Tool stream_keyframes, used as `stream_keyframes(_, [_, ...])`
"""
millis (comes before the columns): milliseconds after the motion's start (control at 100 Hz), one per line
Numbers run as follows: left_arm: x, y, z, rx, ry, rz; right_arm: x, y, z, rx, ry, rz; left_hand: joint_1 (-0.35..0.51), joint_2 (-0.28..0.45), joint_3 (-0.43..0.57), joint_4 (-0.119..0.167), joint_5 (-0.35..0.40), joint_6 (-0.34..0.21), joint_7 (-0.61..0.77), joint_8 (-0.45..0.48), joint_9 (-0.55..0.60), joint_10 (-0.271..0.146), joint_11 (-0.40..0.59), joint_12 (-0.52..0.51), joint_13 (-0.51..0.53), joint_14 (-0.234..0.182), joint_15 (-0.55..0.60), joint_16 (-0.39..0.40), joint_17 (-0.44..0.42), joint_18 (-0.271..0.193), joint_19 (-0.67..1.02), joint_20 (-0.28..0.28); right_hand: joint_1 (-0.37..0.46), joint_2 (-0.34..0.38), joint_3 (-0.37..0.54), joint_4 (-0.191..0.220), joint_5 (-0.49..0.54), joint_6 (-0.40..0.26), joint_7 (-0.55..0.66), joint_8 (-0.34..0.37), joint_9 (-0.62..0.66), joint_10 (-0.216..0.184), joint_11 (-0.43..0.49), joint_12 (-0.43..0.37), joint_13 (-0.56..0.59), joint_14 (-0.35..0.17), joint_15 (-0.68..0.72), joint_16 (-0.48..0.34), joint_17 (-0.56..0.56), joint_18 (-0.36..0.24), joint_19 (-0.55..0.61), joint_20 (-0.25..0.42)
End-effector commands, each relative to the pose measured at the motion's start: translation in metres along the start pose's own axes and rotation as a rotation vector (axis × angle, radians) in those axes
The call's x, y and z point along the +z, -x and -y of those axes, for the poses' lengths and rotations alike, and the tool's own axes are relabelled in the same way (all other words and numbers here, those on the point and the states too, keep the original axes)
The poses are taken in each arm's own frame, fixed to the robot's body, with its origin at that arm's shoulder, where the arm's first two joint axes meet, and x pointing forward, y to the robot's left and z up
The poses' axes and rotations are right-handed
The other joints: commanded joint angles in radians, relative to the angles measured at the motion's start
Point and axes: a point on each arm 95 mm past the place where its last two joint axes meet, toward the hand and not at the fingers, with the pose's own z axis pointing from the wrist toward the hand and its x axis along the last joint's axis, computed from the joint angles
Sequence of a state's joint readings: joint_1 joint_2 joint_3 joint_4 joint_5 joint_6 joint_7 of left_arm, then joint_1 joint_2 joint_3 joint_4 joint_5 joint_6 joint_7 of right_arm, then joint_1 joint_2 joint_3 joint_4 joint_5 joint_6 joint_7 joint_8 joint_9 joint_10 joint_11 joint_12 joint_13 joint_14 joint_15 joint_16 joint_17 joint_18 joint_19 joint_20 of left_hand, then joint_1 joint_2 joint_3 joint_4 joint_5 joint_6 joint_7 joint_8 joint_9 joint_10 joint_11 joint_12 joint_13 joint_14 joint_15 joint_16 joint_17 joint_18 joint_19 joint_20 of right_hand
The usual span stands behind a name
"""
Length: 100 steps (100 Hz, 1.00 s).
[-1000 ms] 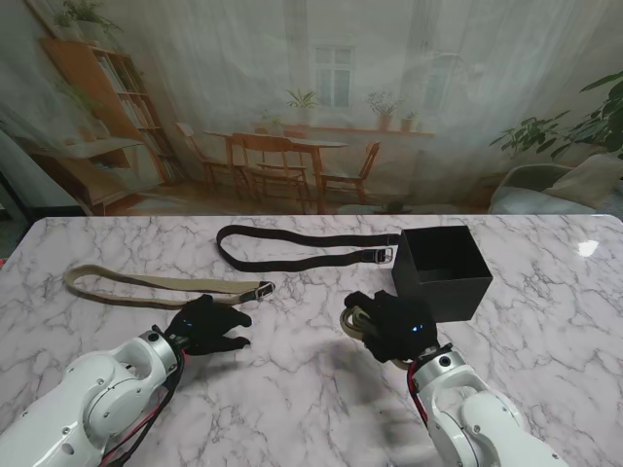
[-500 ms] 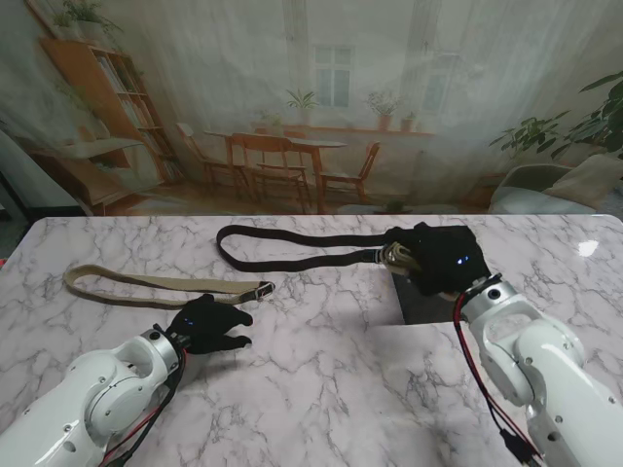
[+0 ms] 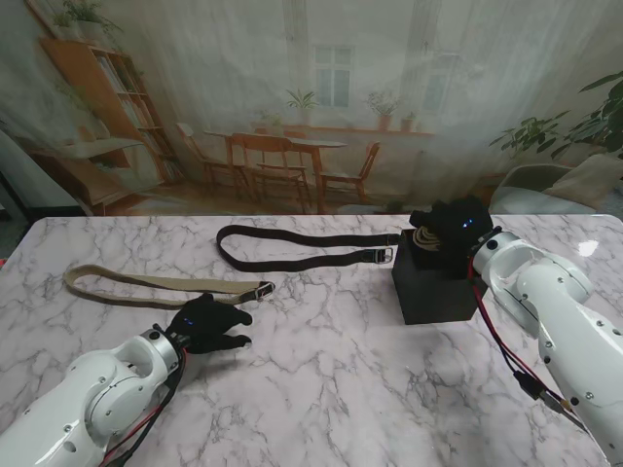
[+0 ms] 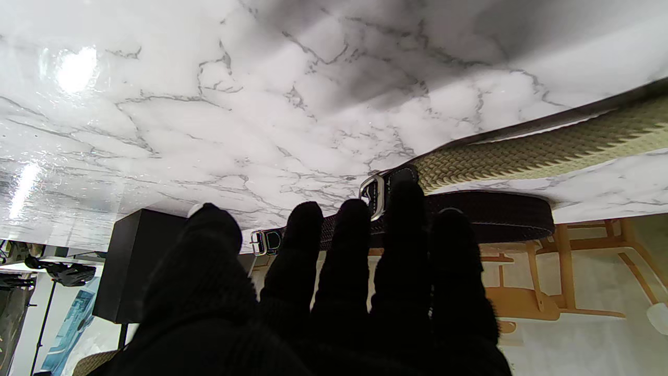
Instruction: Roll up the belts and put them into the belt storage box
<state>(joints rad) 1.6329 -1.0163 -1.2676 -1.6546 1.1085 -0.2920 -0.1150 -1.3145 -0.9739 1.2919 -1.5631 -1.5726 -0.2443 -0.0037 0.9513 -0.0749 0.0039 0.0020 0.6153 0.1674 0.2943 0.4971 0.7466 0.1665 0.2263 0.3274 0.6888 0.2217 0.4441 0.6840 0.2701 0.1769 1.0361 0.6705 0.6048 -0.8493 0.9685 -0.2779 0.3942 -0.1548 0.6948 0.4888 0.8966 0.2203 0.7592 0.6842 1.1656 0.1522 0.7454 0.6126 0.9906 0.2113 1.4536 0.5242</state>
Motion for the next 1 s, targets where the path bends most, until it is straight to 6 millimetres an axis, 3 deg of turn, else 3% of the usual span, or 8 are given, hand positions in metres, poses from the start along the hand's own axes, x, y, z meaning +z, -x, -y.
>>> stream_keyframes(0, [0.001, -0.001, -0.003, -0.004, 0.016, -0.001, 0.003, 0.002, 0.008, -0.016, -0.029, 0.001, 0.004, 0.016, -0.019, -0.008, -0.002, -0.008, -0.011, -0.007, -0.029, -0.002, -0.002, 0.005, -0.019, 0.019, -0.020, 0.007, -0.011, 0.016, -0.013, 0.023, 0.199, 0.080, 0.178, 0.053, 0.085, 0.068, 0.167, 0.082, 0.069, -0.203, 0.068, 0.041, 0.088, -0.144, 0.061, 0.042, 0.005, -0.217, -0.008, 0.006])
stream_keyframes(390, [0.002, -0.001, -0.004, -0.003, 0.020, -0.003, 0.020, -0.013, 0.027, 0.016, -0.119, -0.076, 0.004, 0.016, -0.019, -0.008, -0.003, -0.007, -0.010, -0.008, -0.031, -0.001, -0.002, 0.005, -0.018, 0.019, -0.020, 0.007, -0.011, 0.017, -0.013, 0.023, 0.185, 0.096, 0.149, 0.044, 0.065, 0.069, 0.155, 0.070, 0.053, -0.204, 0.051, 0.047, 0.071, -0.151, 0.040, 0.046, -0.008, -0.220, -0.026, 0.009])
stream_keyframes(620, [0.003, -0.001, -0.004, -0.002, 0.023, -0.009, 0.028, -0.015, 0.031, 0.044, -0.139, -0.090, 0.004, 0.016, -0.018, -0.008, -0.002, -0.007, -0.010, -0.008, -0.030, -0.001, -0.002, 0.005, -0.018, 0.020, -0.020, 0.007, -0.009, 0.016, -0.012, 0.023, 0.156, 0.163, 0.040, 0.039, 0.019, 0.083, 0.116, 0.026, -0.009, -0.191, -0.022, 0.023, 0.006, -0.153, -0.075, 0.035, -0.076, -0.185, -0.123, 0.006])
stream_keyframes(710, [0.003, -0.002, -0.004, -0.002, 0.024, -0.011, 0.030, -0.015, 0.035, 0.039, -0.144, -0.103, 0.005, 0.016, -0.018, -0.008, -0.004, -0.009, -0.010, -0.008, -0.031, -0.003, -0.002, 0.005, -0.019, 0.018, -0.020, 0.007, -0.009, 0.017, -0.013, 0.023, 0.077, 0.221, 0.047, 0.066, -0.016, 0.097, 0.064, -0.024, -0.089, -0.182, -0.067, -0.058, -0.068, -0.152, -0.198, -0.018, -0.171, -0.124, -0.227, -0.009])
stream_keyframes(730, [0.003, -0.002, -0.004, -0.002, 0.025, -0.012, 0.031, -0.016, 0.035, 0.032, -0.145, -0.106, 0.007, 0.015, -0.017, -0.007, -0.003, -0.008, -0.010, -0.008, -0.030, -0.002, -0.002, 0.005, -0.018, 0.018, -0.020, 0.007, -0.009, 0.017, -0.013, 0.023, 0.054, 0.237, 0.051, 0.085, -0.022, 0.100, 0.052, -0.038, -0.105, -0.183, -0.071, -0.081, -0.084, -0.153, -0.214, -0.026, -0.193, -0.113, -0.242, -0.007])
stream_keyframes(740, [0.003, -0.002, -0.004, -0.002, 0.025, -0.012, 0.031, -0.016, 0.036, 0.026, -0.145, -0.108, 0.006, 0.014, -0.018, -0.008, -0.003, -0.007, -0.010, -0.008, -0.031, -0.001, -0.002, 0.005, -0.018, 0.018, -0.020, 0.007, -0.009, 0.017, -0.013, 0.023, 0.012, 0.266, 0.056, 0.125, -0.030, 0.102, 0.039, -0.051, -0.123, -0.185, -0.075, -0.105, -0.102, -0.156, -0.230, -0.036, -0.218, -0.100, -0.256, -0.007])
stream_keyframes(780, [0.004, -0.002, -0.004, -0.001, 0.025, -0.013, 0.031, -0.015, 0.038, -0.001, -0.140, -0.113, 0.005, 0.014, -0.018, -0.008, -0.002, -0.008, -0.010, -0.008, -0.030, -0.002, -0.002, 0.005, -0.017, 0.018, -0.019, 0.007, -0.009, 0.017, -0.012, 0.023, -0.072, 0.305, 0.036, 0.153, -0.043, 0.103, 0.020, -0.065, -0.144, -0.191, -0.084, -0.136, -0.135, -0.156, -0.258, -0.054, -0.271, -0.072, -0.283, -0.011])
stream_keyframes(990, [0.004, -0.002, -0.004, -0.001, 0.026, -0.015, 0.029, -0.014, 0.045, -0.093, -0.153, -0.108, 0.009, 0.014, -0.017, -0.007, -0.003, -0.008, -0.009, -0.008, -0.032, -0.002, -0.002, 0.005, -0.018, 0.018, -0.020, 0.007, -0.009, 0.016, -0.012, 0.023, -0.186, 0.375, -0.033, 0.176, -0.066, 0.116, -0.056, -0.108, -0.213, -0.170, -0.155, -0.215, -0.252, -0.127, -0.297, -0.104, -0.419, 0.002, -0.284, -0.019])
